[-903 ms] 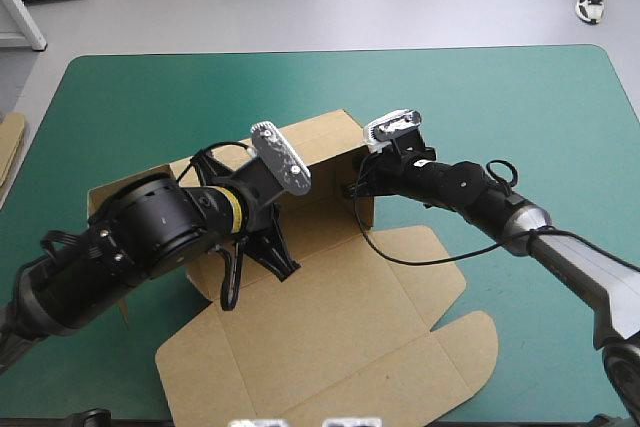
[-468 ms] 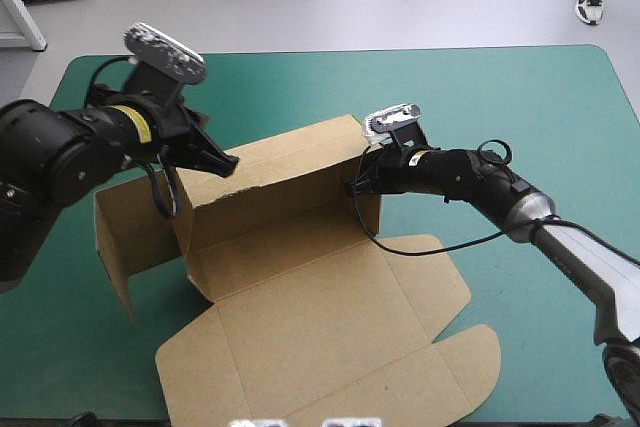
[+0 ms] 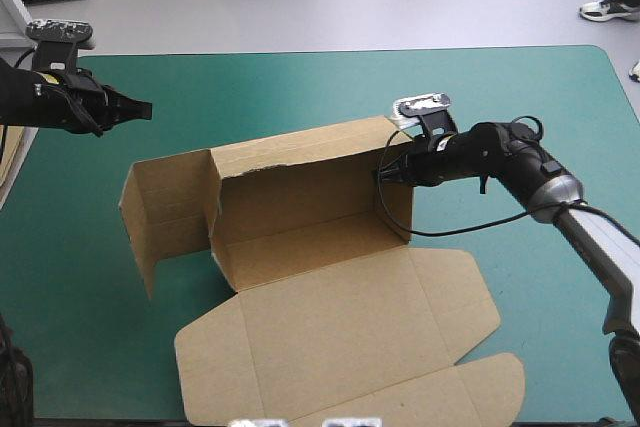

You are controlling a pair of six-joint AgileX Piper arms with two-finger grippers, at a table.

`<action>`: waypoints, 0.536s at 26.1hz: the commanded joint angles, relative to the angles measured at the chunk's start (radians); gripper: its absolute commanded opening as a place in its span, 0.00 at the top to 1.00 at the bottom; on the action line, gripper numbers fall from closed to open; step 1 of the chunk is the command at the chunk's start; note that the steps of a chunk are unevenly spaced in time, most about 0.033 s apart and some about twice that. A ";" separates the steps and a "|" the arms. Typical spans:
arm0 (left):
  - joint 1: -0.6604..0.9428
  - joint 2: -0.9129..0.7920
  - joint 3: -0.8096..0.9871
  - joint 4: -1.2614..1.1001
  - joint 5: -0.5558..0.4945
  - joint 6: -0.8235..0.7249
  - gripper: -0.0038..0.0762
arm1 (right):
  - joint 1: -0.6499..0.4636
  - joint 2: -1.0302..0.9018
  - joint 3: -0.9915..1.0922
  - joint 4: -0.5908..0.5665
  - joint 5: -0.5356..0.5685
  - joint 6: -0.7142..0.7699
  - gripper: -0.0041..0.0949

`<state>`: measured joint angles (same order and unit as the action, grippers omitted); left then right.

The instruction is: Fold the box

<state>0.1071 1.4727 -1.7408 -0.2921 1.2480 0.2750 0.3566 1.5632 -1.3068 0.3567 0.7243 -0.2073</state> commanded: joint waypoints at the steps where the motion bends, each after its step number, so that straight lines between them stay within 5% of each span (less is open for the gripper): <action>1: 0.053 0.052 -0.030 -0.061 -0.043 0.032 0.96 | -0.069 -0.072 -0.081 0.015 0.099 -0.001 0.96; 14: 0.064 0.172 -0.030 -0.090 -0.073 0.078 0.96 | -0.104 0.024 -0.291 0.017 0.499 0.029 0.96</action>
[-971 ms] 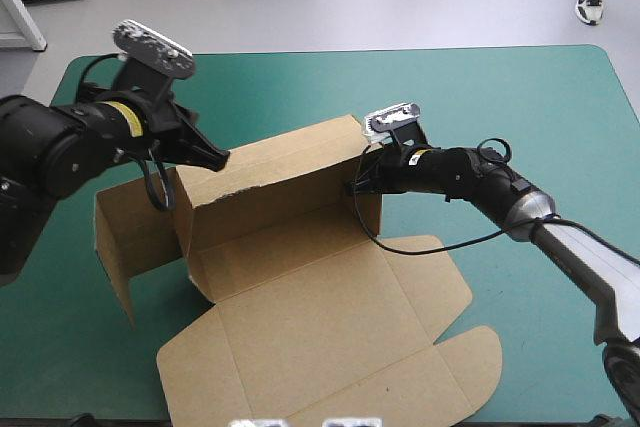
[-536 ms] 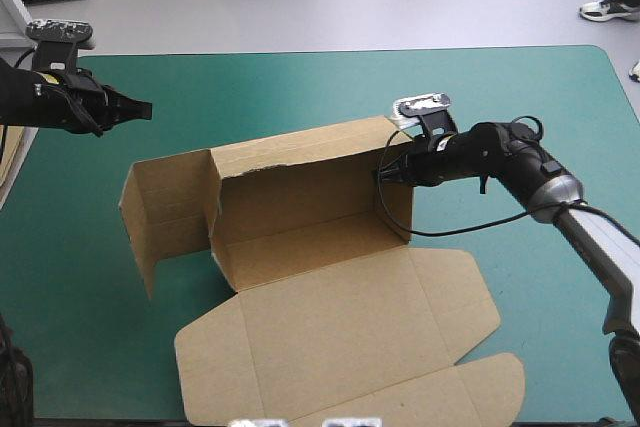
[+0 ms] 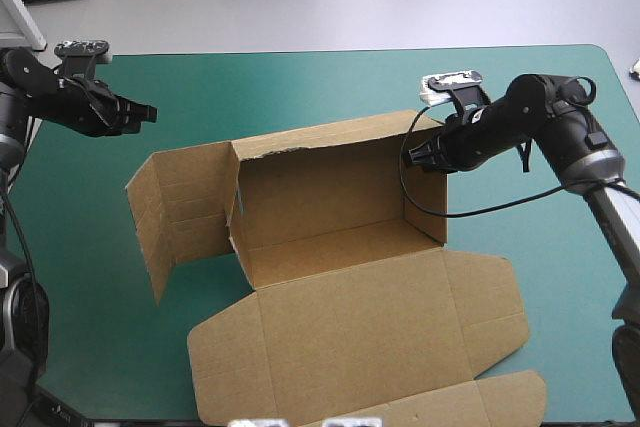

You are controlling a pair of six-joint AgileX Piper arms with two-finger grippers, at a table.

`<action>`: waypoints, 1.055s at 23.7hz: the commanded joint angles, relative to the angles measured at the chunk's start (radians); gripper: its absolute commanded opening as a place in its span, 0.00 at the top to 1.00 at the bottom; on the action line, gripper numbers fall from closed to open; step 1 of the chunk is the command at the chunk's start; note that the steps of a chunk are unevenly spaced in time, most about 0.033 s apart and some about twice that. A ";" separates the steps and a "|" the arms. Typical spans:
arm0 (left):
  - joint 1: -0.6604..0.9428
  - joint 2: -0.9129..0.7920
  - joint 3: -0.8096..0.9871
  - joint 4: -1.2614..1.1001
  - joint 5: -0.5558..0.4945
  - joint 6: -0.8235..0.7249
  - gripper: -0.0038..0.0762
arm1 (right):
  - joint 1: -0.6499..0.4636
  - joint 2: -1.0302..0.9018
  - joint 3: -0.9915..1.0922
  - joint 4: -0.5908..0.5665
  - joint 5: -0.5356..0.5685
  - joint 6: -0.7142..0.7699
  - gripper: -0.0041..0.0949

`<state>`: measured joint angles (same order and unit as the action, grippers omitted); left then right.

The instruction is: Fold the box

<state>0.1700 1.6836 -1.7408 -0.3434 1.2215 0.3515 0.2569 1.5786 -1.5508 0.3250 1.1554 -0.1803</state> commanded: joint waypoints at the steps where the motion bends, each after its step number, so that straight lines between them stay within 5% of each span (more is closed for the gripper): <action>1: 0.001 -0.039 -0.030 -0.039 -0.047 0.002 0.96 | -0.004 0.024 -0.055 0.049 0.076 0.002 0.96; 8: 0.001 -0.039 -0.030 -0.039 -0.049 0.002 0.96 | -0.004 0.228 -0.140 0.049 0.066 -0.022 0.96; 13: 0.001 -0.039 -0.030 -0.041 -0.035 0.002 0.96 | -0.004 0.237 -0.144 0.059 -0.151 -0.133 0.92; 21: 0.001 -0.039 -0.030 -0.043 -0.029 0.002 0.96 | -0.004 0.208 -0.151 0.109 -0.234 -0.152 0.46; 25: 0.001 -0.039 -0.030 -0.043 -0.029 0.004 0.96 | -0.004 0.182 -0.196 0.094 -0.246 -0.152 0.41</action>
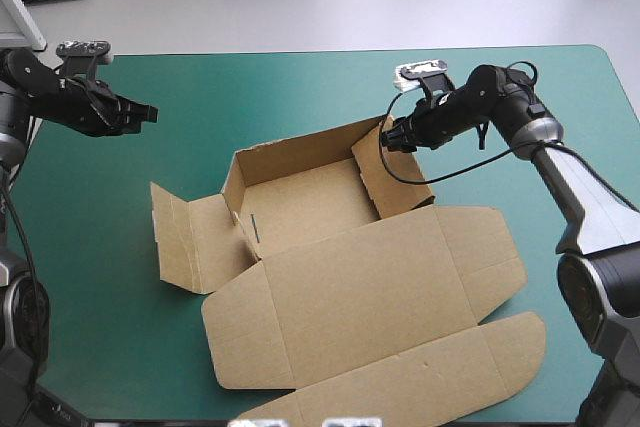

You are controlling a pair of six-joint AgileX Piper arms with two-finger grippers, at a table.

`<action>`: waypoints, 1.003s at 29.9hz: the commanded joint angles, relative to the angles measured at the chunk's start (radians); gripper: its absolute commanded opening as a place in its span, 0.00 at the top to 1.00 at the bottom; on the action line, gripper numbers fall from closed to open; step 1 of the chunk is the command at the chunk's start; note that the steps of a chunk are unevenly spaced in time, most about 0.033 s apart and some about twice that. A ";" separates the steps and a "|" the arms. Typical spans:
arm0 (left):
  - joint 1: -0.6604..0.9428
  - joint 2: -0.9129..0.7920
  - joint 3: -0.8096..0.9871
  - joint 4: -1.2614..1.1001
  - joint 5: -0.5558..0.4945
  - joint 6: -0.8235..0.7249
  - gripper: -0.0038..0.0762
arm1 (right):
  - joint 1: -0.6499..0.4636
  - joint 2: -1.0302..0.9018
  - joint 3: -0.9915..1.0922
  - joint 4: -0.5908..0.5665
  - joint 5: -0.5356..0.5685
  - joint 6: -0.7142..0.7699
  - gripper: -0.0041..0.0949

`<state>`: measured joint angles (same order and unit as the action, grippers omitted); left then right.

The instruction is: Fold the box

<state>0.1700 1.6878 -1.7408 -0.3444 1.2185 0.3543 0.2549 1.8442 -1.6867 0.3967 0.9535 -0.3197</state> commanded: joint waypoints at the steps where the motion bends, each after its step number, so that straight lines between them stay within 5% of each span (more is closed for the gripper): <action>1: 0.001 -0.044 -0.030 -0.042 -0.026 0.001 0.96 | -0.002 -0.088 -0.073 0.019 -0.037 -0.013 0.41; 12: 0.001 -0.044 -0.030 -0.042 -0.024 0.001 0.96 | 0.000 -0.107 -0.254 -0.164 0.283 0.107 0.41; 30: 0.001 -0.044 -0.030 -0.044 -0.003 0.003 0.96 | 0.169 -0.092 -0.242 -0.397 0.293 0.228 0.41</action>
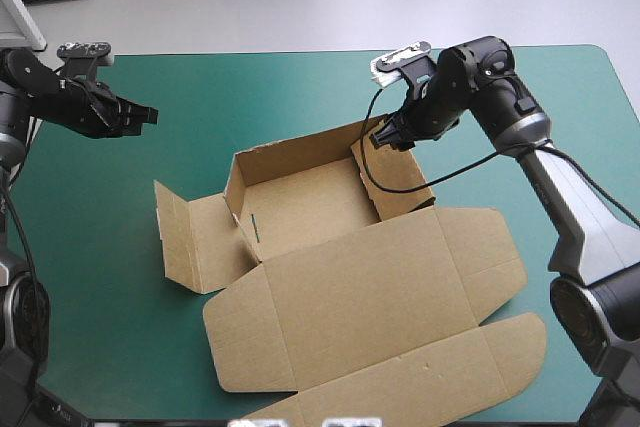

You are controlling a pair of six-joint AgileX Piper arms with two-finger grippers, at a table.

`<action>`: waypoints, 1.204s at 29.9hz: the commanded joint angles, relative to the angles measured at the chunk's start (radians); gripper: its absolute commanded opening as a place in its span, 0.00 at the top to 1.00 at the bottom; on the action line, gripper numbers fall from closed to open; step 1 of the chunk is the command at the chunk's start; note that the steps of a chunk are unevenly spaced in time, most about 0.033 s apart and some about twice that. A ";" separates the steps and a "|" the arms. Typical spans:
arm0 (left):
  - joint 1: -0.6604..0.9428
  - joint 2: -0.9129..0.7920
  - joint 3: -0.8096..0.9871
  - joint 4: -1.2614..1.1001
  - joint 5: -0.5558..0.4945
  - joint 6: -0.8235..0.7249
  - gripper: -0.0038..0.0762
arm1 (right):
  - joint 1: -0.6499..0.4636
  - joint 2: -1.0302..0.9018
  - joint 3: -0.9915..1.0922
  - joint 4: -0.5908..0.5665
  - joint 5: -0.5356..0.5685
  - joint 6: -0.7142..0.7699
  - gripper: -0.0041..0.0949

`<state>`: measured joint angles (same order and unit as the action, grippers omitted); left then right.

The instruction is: Fold the box

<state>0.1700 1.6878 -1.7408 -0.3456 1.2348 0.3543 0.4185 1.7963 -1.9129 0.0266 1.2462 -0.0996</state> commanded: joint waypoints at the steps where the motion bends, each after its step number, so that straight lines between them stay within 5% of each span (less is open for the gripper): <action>1: 0.001 -0.044 -0.030 -0.043 -0.019 0.003 0.96 | 0.006 -0.044 0.001 -0.043 0.001 0.015 0.41; 36: 0.001 -0.044 -0.030 -0.071 -0.006 0.009 0.96 | 0.006 0.077 0.105 -0.040 0.001 0.042 0.41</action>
<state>0.1700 1.6878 -1.7408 -0.3805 1.2481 0.3621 0.4247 1.9227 -1.7864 -0.0124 1.2389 -0.0570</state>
